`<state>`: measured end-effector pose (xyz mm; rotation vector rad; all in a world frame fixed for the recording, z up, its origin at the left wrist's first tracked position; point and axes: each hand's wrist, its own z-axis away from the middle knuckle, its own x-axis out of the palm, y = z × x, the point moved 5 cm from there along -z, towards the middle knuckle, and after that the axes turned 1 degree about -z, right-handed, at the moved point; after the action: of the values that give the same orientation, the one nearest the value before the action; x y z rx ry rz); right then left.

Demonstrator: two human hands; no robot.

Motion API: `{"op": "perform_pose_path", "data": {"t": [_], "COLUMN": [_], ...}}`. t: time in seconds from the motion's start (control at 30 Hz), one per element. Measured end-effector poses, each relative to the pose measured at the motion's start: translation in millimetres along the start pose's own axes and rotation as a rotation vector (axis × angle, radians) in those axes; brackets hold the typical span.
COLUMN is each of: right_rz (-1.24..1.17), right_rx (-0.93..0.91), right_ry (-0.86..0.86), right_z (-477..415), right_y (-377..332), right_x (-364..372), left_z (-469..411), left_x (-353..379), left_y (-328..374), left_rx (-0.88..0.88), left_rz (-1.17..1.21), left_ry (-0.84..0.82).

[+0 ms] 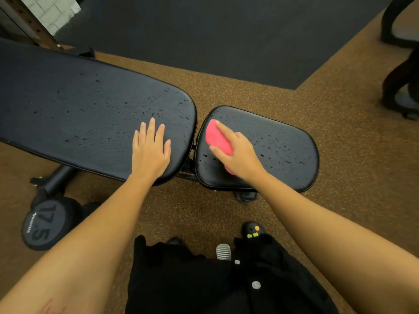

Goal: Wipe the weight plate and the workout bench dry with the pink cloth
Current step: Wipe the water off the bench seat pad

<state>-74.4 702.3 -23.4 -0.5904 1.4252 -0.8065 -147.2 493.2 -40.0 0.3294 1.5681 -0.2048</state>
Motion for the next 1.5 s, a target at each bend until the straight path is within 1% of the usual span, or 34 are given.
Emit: {"op": "perform_pose_path", "data": {"t": [0.07,0.13,0.17,0.27,0.33,0.4,0.5,0.63,0.7,0.83,0.9,1.0,1.13,1.2,1.27,1.4,1.5], "right_rz": [0.216,0.435,0.482,0.512,0.478,0.392,0.321,0.298,0.299,0.279,0.277,0.283,0.298,0.302,0.309,0.292,0.294], "right_rx": [-0.101,-0.162,-0.165,-0.198,-0.223,-0.245,-0.301,-0.389,-0.378,-0.262,-0.226,-0.259,-0.405,-0.431,-0.403,-0.254,-0.229], "right_ry": [-0.012,0.004,0.009,0.0,-0.018,-0.019,-0.04,-0.093,-0.062,0.056,0.073,0.014,-0.135,-0.173,-0.162,-0.039,0.004], "right_z": [3,3,1,-5,-8,-8,2,24,28,12,0,-7,13,20,16,-8,-17], "right_y": [-3,0,5,16,18,19,23,30,36,39,33,26,28,32,39,40,29], "right_x": [15,29,35,55,66,71,74,70,63,58,62,71,74,68,62,58,67], "left_z": [1,0,0,-5,-9,-10,-8,-7,-7,-6,-6,-7,-7,-7,-7,-6,-6], "left_x": [7,14,17,25,32,40,50,54,54,55,56,57,57,57,57,58,58], "left_y": [-5,-6,-6,-5,-7,-8,-12,-9,-8,-9,-9,-10,-10,-10,-11,-10,-10], "left_rx": [-0.011,-0.017,-0.016,-0.001,0.001,-0.003,-0.042,-0.085,-0.088,-0.096,-0.099,-0.098,-0.103,-0.102,-0.101,-0.1,-0.101], "left_rz": [0.001,-0.004,-0.012,-0.02,-0.024,-0.026,-0.002,0.003,-0.01,-0.027,-0.033,-0.041,-0.049,-0.053,-0.049,-0.047,-0.043], "left_ry": [0.004,0.001,-0.006,-0.018,-0.012,-0.01,0.0,0.034,0.043,0.042,0.038,0.042,0.043,0.046,0.047,0.044,0.045]}}
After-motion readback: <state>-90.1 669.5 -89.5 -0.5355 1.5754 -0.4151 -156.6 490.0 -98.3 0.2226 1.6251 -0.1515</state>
